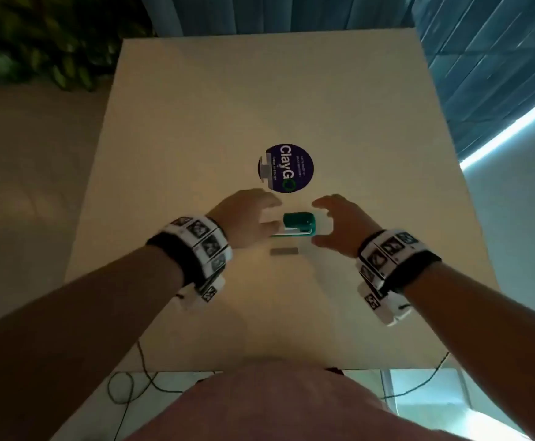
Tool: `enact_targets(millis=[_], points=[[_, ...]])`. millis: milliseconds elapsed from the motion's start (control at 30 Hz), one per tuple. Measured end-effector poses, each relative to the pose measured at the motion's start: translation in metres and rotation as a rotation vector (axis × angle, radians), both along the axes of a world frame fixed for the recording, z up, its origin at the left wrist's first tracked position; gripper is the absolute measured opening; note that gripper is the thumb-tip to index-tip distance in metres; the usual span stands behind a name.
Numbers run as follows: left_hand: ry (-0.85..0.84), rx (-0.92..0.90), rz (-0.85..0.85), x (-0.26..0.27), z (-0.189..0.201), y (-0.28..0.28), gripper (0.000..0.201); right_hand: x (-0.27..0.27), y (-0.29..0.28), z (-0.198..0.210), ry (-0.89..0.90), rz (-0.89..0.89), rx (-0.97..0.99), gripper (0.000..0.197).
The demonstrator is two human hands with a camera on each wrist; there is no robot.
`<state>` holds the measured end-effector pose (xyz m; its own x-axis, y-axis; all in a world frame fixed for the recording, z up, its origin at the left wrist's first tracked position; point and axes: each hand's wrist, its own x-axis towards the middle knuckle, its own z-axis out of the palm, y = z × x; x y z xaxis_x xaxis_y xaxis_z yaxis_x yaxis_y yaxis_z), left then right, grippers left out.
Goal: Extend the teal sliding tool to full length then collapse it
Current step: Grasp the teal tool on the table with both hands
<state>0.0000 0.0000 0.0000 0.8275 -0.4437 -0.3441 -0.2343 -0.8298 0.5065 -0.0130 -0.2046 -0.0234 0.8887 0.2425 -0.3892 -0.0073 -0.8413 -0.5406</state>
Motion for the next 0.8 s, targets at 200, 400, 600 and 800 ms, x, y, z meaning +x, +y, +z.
enact_targets(millis=[200, 400, 600, 800], points=[[0.015, -0.007, -0.047, 0.008, -0.028, -0.038, 0.042, 0.012, 0.015, -0.018, 0.052, -0.005, -0.015, 0.058], [-0.004, -0.017, -0.029, 0.006, -0.044, -0.044, 0.031, 0.016, 0.015, -0.026, 0.031, -0.023, -0.03, 0.051], [-0.041, -0.099, -0.022, 0.009, -0.042, -0.036, 0.031, 0.017, 0.014, -0.025, 0.048, -0.022, -0.031, 0.05], [-0.114, -0.325, 0.094, 0.003, -0.012, 0.004, 0.031, 0.017, 0.012, -0.027, 0.055, -0.093, 0.039, 0.044]])
